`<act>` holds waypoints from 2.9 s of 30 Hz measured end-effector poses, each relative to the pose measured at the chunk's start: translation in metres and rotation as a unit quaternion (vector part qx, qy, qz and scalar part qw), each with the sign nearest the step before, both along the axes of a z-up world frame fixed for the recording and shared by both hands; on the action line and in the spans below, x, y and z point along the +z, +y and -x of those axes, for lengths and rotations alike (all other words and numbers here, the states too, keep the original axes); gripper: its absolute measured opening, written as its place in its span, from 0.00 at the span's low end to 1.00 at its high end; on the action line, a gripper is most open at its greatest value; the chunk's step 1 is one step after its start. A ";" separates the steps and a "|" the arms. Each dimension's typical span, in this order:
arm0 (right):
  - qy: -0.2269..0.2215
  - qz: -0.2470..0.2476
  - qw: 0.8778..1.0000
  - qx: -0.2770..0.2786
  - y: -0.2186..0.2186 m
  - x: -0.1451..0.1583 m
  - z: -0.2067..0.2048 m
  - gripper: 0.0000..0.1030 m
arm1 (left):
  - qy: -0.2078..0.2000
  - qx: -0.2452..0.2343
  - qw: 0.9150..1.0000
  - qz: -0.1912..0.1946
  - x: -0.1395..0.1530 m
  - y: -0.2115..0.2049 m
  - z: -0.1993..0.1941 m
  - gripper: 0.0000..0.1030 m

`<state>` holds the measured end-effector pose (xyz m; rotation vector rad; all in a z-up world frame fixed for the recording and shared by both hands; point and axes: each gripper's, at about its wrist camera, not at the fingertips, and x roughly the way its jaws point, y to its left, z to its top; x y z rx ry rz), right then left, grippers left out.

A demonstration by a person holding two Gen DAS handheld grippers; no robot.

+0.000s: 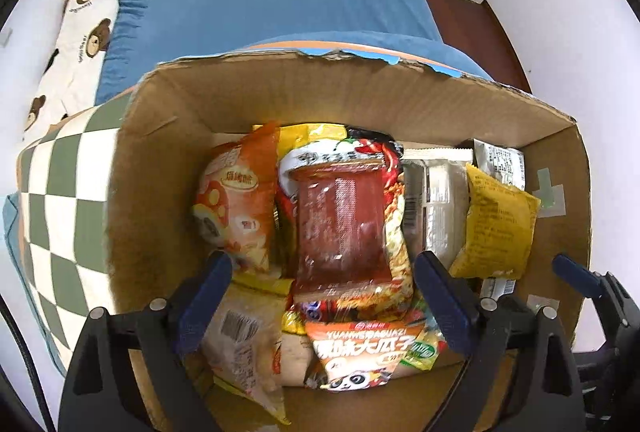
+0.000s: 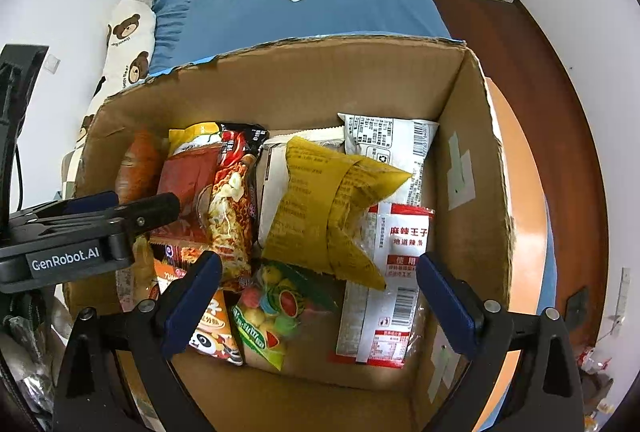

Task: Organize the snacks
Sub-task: 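Carry both packs into the box and open both tools, then grasp the orange egg snack with left tool while right tool grasps red small pack, then carry both snacks into the box and open both tools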

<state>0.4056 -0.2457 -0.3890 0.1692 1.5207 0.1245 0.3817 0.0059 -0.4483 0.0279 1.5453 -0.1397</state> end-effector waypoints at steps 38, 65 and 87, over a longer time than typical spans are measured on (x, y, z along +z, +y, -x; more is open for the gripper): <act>-0.206 0.004 0.978 0.006 -0.002 0.183 0.181 0.97 | -0.258 0.008 0.966 0.008 0.180 0.026 0.223 0.91; 0.036 -0.087 0.983 -0.159 -0.096 -0.016 0.315 0.69 | 0.112 0.045 0.992 0.042 -0.085 0.047 0.361 0.68; -0.003 -0.098 0.988 -0.122 -0.066 -0.010 0.306 0.50 | 0.030 0.021 0.997 0.065 -0.019 0.000 0.339 0.52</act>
